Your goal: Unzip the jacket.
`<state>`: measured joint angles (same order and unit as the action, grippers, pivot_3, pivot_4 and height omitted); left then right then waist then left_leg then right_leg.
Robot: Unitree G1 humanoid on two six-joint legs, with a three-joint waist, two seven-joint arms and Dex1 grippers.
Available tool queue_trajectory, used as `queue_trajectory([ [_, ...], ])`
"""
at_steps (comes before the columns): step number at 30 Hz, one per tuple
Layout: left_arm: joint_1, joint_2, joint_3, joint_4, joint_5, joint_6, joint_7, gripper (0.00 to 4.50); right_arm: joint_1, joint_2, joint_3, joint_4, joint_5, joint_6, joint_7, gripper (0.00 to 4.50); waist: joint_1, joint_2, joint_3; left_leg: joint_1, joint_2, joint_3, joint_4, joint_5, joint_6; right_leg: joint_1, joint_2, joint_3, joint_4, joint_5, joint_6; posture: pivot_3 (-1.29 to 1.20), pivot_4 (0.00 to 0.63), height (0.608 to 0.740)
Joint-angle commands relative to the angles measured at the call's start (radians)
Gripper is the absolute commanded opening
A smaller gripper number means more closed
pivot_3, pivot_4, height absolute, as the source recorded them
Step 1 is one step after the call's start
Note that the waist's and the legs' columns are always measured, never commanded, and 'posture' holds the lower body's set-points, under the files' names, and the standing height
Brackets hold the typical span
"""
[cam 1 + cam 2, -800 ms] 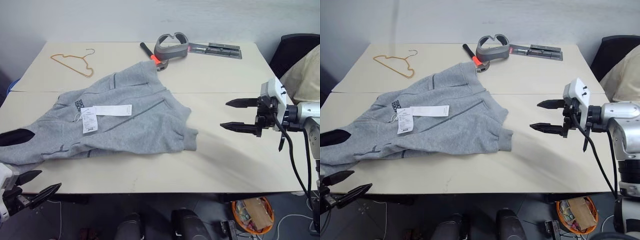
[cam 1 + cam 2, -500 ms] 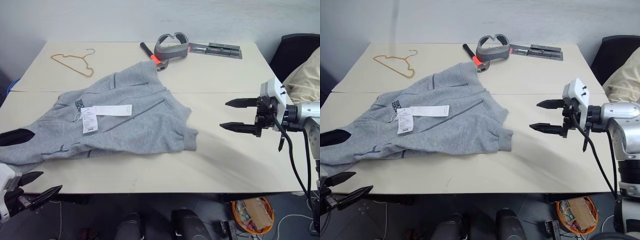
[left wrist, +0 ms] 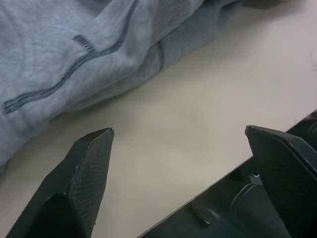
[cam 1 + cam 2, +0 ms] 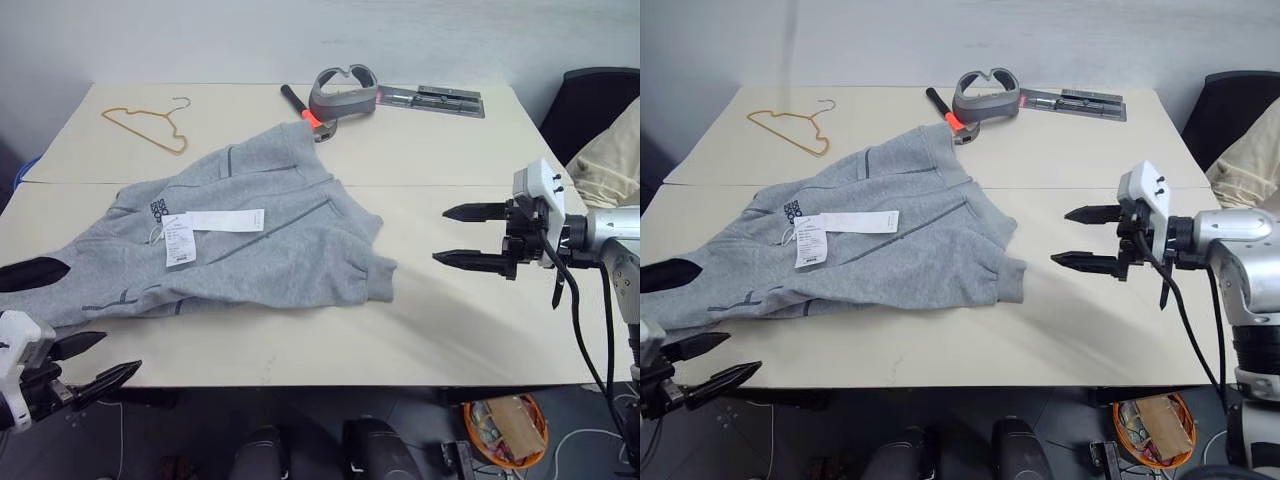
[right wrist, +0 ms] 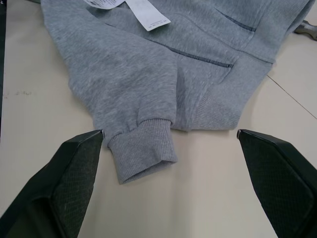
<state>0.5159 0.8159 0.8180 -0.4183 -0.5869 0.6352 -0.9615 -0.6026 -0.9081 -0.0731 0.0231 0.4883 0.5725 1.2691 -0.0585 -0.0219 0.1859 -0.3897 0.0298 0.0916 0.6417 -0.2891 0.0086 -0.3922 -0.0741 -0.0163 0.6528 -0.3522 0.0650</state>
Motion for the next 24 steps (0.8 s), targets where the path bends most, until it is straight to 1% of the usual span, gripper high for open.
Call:
queue_trajectory([
  [1,-0.015,0.018,-0.024,-0.029,0.014,-0.024,0.003,4.47,-0.025,0.009,0.045,-0.015,-0.044,-0.029,-0.017,4.5,0.0,0.0,0.0,0.0,0.0,0.0,0.0,0.0,0.0,0.0,0.0,0.0,0.0,0.0,0.0,0.0,0.15,0.74],
  [4,-0.038,0.039,-0.041,-0.058,0.014,-0.022,0.006,4.47,-0.052,0.027,0.087,0.012,-0.091,-0.07,-0.024,4.5,0.0,0.0,0.0,0.0,0.0,0.0,0.0,0.0,0.0,0.0,0.0,0.0,0.0,0.0,0.0,0.0,0.15,0.74],
  [5,-0.043,0.062,-0.041,-0.061,0.039,-0.037,0.004,4.47,-0.073,0.038,0.112,0.031,-0.127,-0.112,-0.028,4.5,-0.001,0.0,0.0,0.0,0.0,0.0,0.0,0.0,0.0,0.0,0.0,0.0,0.0,0.0,0.0,0.0,0.15,0.74],
  [7,-0.042,0.107,-0.039,-0.048,0.109,-0.084,-0.003,4.47,-0.114,0.055,0.176,0.088,-0.225,-0.219,-0.042,4.5,-0.002,0.0,0.0,0.0,0.0,0.0,0.0,0.0,0.0,0.0,0.0,0.0,0.0,0.0,0.0,0.0,0.15,0.74],
  [8,-0.057,0.125,-0.039,-0.019,0.156,-0.124,0.013,4.47,-0.135,0.065,0.22,0.137,-0.296,-0.312,-0.052,4.5,-0.002,0.001,0.0,0.0,0.0,0.0,0.0,0.001,0.0,0.0,0.0,0.0,0.0,0.0,0.0,0.0,0.15,0.74],
  [10,-0.088,0.141,-0.037,0.032,0.206,-0.177,0.038,4.47,-0.165,0.081,0.278,0.22,-0.391,-0.447,-0.069,4.5,-0.001,0.001,0.0,0.0,-0.001,0.0,0.0,0.001,0.0,-0.001,0.0,0.0,0.0,0.0,0.0,0.0,0.15,0.74],
  [12,-0.118,0.156,-0.035,0.094,0.251,-0.237,0.046,4.47,-0.207,0.121,0.323,0.323,-0.468,-0.55,-0.107,4.5,-0.004,0.001,0.0,0.0,-0.001,0.001,0.0,0.001,0.0,0.0,0.0,0.0,0.0,0.0,0.0,0.0,0.15,0.74],
  [14,-0.114,0.178,-0.049,0.153,0.332,-0.342,0.037,4.47,-0.25,0.157,0.373,0.427,-0.55,-0.663,-0.135,4.5,-0.008,0.001,0.001,0.0,-0.001,0.001,0.0,0.001,0.0,-0.001,0.001,0.0,0.0,0.0,0.0,0.0,0.15,0.74],
  [17,-0.116,0.199,-0.098,0.218,0.399,-0.448,0.015,4.47,-0.319,0.222,0.425,0.579,-0.646,-0.794,-0.2,4.5,-0.015,0.002,0.001,-0.001,-0.001,0.004,0.0,0.003,-0.003,-0.002,0.0,-0.001,0.0,0.0,0.0,0.0,0.15,0.74],
  [19,-0.166,0.225,-0.173,0.269,0.456,-0.508,0.04,4.47,-0.374,0.277,0.442,0.693,-0.691,-0.861,-0.262,4.5,-0.022,0.002,0.001,-0.001,0.0,0.005,0.0,0.003,-0.003,-0.003,0.0,-0.001,0.001,0.0,0.001,0.0,0.15,0.74],
  [24,-0.249,0.245,-0.282,0.355,0.558,-0.569,0.092,4.47,-0.476,0.361,0.473,0.896,-0.791,-1.006,-0.394,4.5,-0.028,0.001,0.001,-0.001,0.0,0.004,0.003,0.003,-0.003,-0.002,0.0,-0.003,0.004,0.001,0.001,0.0,0.15,0.74],
])
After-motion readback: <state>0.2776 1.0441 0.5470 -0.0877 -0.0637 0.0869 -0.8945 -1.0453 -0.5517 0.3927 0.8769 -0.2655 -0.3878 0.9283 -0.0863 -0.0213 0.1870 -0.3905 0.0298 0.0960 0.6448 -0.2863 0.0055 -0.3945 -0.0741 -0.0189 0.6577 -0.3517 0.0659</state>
